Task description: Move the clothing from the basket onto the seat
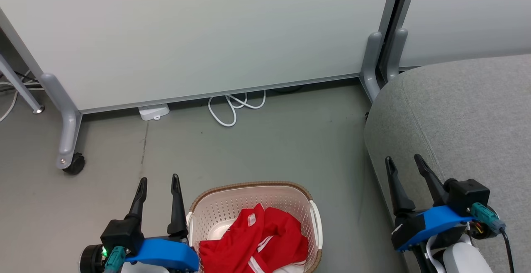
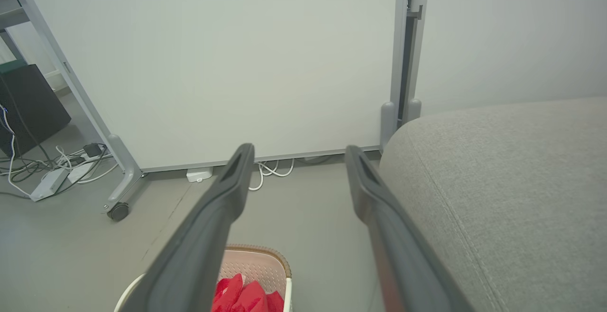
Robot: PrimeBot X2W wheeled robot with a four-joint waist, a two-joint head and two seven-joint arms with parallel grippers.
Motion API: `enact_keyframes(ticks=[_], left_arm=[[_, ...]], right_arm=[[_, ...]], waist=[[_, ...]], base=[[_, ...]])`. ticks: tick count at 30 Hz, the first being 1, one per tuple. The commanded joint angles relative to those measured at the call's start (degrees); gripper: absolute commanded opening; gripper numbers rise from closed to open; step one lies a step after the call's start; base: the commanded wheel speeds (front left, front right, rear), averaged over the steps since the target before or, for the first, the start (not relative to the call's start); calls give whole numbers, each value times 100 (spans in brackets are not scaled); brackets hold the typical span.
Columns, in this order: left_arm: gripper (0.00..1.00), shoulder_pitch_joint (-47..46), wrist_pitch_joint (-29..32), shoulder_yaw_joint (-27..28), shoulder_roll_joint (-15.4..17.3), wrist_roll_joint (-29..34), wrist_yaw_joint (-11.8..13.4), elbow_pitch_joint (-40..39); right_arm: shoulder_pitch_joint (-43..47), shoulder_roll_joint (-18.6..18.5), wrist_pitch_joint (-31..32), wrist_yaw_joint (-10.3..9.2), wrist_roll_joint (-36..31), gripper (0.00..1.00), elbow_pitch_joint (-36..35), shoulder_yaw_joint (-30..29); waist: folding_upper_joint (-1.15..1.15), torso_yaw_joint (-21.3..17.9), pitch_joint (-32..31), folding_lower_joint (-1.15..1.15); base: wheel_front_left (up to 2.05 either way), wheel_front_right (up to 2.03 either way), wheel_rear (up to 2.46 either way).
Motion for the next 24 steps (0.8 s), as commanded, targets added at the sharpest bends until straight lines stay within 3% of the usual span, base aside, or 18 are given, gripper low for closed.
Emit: enact_keyframes(ticks=[1, 10, 18, 24], left_arm=[[100, -28, -28, -35, 3, 65, 2, 37], [100, -254, -28, -249, 4, -25, -105, 437], [100, -962, 71, -635, 4, -396, -337, 1541], [100, -1799, 193, -885, 10, -269, -435, 2464]], right_arm=[[-83, -32, -17, 3, 19, 100, -15, 24], [-198, -32, -37, 3, 76, 100, -141, 101], [-467, -32, -28, 3, 40, 100, -339, 153], [-793, -27, -38, 3, 51, 100, -586, 242]], waist=[[0, -17, 35, 0], [0, -171, 455, 0], [0, -425, 1272, 0], [0, -721, 2130, 0]], base=[[0, 0, 0], [0, 0, 0], [0, 0, 0], [0, 0, 0]])
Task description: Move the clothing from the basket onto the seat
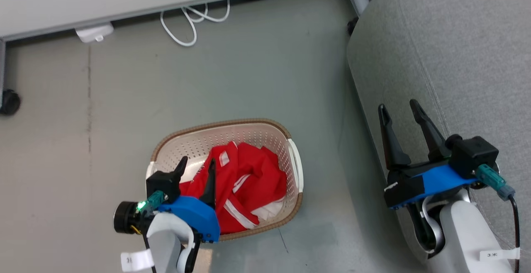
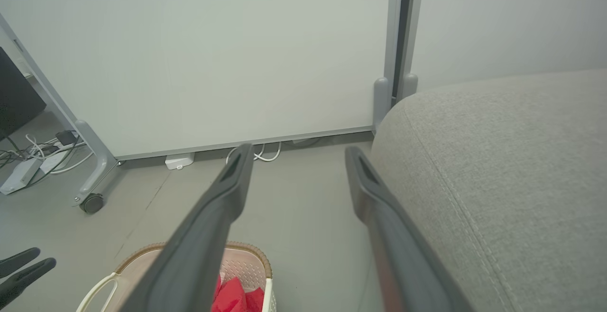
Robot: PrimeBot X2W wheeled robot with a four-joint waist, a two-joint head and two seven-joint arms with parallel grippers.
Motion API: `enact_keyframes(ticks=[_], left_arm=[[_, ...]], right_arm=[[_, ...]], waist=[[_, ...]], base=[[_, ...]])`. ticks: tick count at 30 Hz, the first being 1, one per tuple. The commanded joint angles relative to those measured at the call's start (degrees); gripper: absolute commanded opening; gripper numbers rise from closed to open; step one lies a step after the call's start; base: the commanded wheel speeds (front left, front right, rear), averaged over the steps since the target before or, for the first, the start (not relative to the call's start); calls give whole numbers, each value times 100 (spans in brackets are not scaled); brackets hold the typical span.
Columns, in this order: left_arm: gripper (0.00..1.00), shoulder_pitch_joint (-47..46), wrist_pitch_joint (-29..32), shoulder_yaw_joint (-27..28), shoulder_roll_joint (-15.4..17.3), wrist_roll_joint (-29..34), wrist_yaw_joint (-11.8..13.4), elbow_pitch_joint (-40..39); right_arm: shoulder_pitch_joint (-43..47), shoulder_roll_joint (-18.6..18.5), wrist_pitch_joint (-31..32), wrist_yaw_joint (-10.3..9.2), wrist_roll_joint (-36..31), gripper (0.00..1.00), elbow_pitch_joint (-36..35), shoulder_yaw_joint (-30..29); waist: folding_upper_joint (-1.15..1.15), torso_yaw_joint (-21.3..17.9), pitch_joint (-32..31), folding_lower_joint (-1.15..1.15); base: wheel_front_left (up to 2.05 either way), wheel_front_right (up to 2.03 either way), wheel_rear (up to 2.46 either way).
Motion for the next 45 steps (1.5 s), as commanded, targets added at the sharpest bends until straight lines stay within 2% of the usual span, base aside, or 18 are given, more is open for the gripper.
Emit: enact_keyframes(ticks=[1, 10, 19, 25, 33, 39, 45], left_arm=[[100, -187, 28, -10, 19, 18, -13, 65], [100, -1312, 272, -243, 152, 183, -213, 1264], [100, -2069, 425, -398, 435, 356, -155, 2075], [100, -2347, 394, -417, 630, 436, 117, 2429], [100, -2663, 427, -421, 813, 424, 303, 2731], [100, -2923, 360, -509, 979, 583, 747, 2860], [100, -3057, 375, -548, 979, 543, 809, 2946]], right_arm=[[-131, -21, -20, 3, 15, 100, -58, 27], [-591, -17, -184, 3, 210, 100, -217, 365], [-1026, -15, -352, 3, 441, 100, -410, 785], [-1117, -15, -407, 3, 558, 100, -499, 953], [-1149, -16, -426, 3, 726, 100, -503, 1080], [-1140, -16, -428, 3, 771, 100, -585, 1095], [-1158, -17, -428, 3, 819, 100, -588, 1145]], waist=[[0, -272, 551, 0], [0, -713, 1656, 0], [0, -1153, 2457, 0], [0, -1332, 2750, 0], [0, -1441, 3027, 0], [0, -1458, 3182, 0], [0, -1439, 3265, 0]], base=[[0, 0, 0], [0, 0, 0], [0, 0, 0], [0, 0, 0], [0, 0, 0], [0, 0, 0], [0, 0, 0]])
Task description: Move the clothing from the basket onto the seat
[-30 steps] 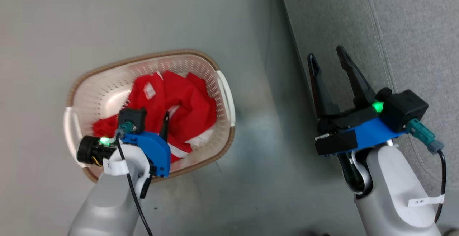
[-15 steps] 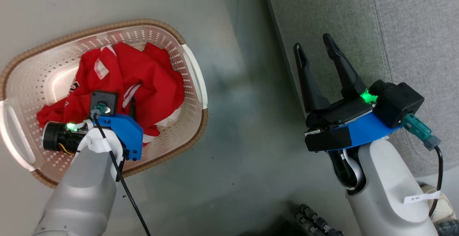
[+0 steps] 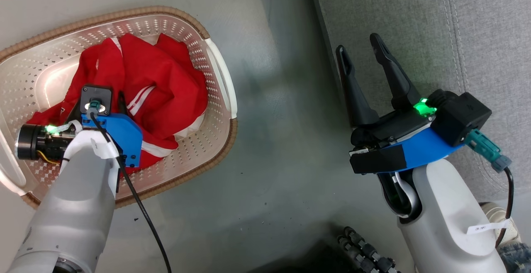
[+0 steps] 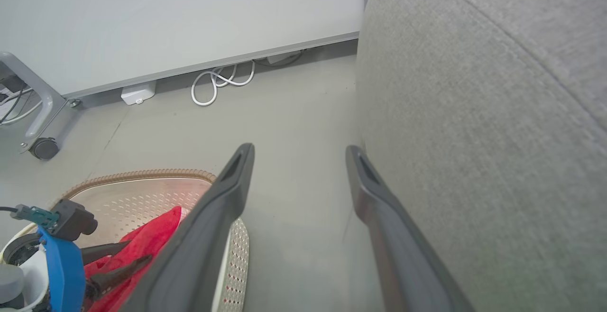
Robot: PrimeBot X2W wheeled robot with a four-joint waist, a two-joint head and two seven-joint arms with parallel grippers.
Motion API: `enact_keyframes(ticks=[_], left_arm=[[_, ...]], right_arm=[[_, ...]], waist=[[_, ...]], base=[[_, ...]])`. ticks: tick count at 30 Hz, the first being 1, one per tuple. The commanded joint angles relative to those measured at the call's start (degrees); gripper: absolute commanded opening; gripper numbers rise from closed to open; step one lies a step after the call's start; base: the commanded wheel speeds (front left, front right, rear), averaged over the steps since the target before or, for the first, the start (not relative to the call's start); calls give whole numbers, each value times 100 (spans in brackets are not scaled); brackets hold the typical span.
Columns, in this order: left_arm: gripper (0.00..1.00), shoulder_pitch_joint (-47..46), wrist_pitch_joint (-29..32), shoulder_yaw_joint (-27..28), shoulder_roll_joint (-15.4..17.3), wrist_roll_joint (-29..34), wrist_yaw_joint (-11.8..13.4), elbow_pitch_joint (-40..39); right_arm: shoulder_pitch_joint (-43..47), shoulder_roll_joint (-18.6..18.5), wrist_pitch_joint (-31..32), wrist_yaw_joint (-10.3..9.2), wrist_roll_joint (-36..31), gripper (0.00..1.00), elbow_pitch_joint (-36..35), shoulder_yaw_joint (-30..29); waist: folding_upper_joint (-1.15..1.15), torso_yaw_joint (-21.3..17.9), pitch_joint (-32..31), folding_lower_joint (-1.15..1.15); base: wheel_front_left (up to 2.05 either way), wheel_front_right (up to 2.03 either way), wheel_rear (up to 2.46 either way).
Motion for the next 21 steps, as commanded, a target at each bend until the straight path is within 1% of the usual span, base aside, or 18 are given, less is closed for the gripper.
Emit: enact_keyframes(ticks=[1, 5, 10, 11, 12, 15, 21], left_arm=[[100, -126, 28, -30, 9, -17, 61, 50], [100, -140, 117, -36, -14, -44, 170, 119], [100, -88, 266, -21, -65, -138, 126, 195], [51, -71, 305, -12, -81, -159, 113, 211], [0, -57, 305, -7, -99, -187, 94, 218], [0, -34, 341, -17, -136, -234, 86, 235], [0, -137, 318, -35, -51, -288, -66, 265]], right_arm=[[-75, -11, -29, 3, 58, 100, -36, 24], [-87, -11, -29, 3, 68, 100, -53, 49], [-91, -11, -29, 3, 72, 100, -64, 54], [-93, -11, -29, 3, 76, 100, -63, 52], [-97, -11, -29, 3, 78, 100, -60, 48], [-107, -11, -30, 3, 89, 100, -34, 38], [-146, -11, -30, 3, 97, 100, -11, 67]], waist=[[0, -1, 28, -1], [0, -4, 84, -1], [0, -16, 126, -1], [0, -16, 131, -1], [0, -14, 133, -1], [0, -2, 121, -1], [0, -5, 83, -1]], base=[[0, 0, 0], [0, 0, 0], [0, 0, 0], [0, 0, 0], [0, 0, 0], [0, 0, 0], [0, 0, 0]])
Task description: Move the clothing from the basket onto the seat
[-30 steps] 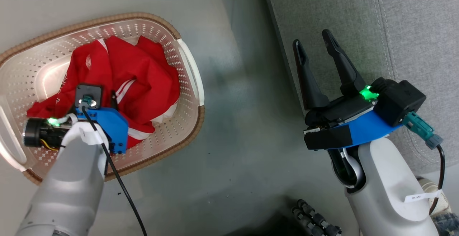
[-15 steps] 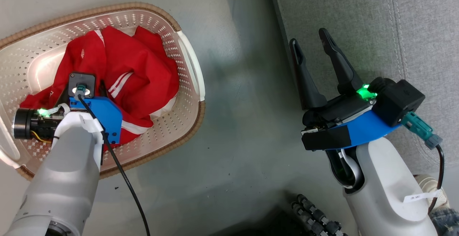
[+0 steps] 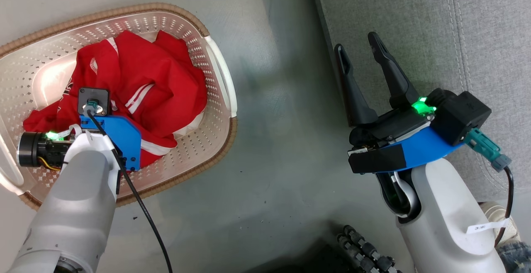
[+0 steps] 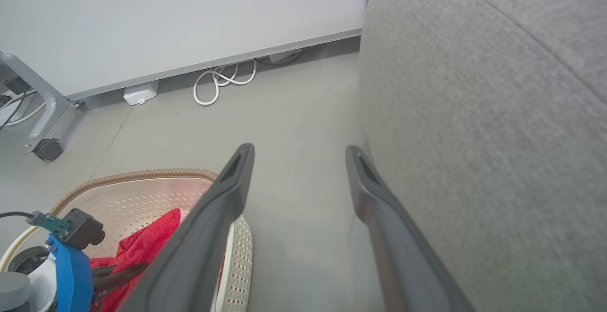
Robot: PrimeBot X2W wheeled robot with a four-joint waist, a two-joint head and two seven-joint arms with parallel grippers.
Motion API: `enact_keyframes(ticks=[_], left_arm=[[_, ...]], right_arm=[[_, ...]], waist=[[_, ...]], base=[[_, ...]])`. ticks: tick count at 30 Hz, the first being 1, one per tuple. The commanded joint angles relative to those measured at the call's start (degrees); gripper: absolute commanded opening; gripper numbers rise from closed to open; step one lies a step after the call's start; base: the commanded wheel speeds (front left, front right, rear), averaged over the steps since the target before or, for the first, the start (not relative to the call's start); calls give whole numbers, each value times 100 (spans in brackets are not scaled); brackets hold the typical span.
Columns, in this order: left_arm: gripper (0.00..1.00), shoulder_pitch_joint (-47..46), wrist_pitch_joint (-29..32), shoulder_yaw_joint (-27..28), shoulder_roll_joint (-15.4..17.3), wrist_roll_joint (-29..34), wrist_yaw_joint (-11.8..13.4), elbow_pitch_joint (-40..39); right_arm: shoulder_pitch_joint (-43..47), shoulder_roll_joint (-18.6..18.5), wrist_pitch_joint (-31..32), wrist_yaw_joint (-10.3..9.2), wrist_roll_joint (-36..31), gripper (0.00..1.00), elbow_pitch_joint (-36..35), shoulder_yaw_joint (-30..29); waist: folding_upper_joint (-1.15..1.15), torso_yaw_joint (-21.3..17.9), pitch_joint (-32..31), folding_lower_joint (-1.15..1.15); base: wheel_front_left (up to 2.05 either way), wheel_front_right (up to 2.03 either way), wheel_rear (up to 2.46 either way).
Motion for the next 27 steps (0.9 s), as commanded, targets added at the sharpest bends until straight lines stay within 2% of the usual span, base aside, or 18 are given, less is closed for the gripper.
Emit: enact_keyframes(ticks=[1, 9, 15, 24, 27], left_arm=[[0, -85, -28, -21, 18, -14, -29, 15], [0, -71, -59, -7, -11, -147, -120, 85], [0, 65, -146, 40, -116, -279, -169, 144], [0, 439, -357, 1, -463, -451, -361, 204], [0, 553, -409, -46, -552, -482, -501, 214]], right_arm=[[-116, -11, -31, 3, 16, 100, 15, 17], [-113, -12, -30, 3, -16, 100, 74, 11], [-116, -12, -30, 3, -61, 100, 185, 13], [79, -14, -30, 3, -290, 100, 636, -48], [202, -17, -25, 3, -376, 100, 879, -57]], waist=[[0, -2, -12, 0], [0, 56, -135, 0], [0, 206, -475, 0], [0, 624, -1664, 0], [0, 783, -2158, 0]], base=[[0, 0, 0], [0, 0, 0], [0, 0, 0], [0, 0, 0], [0, 0, 0]])
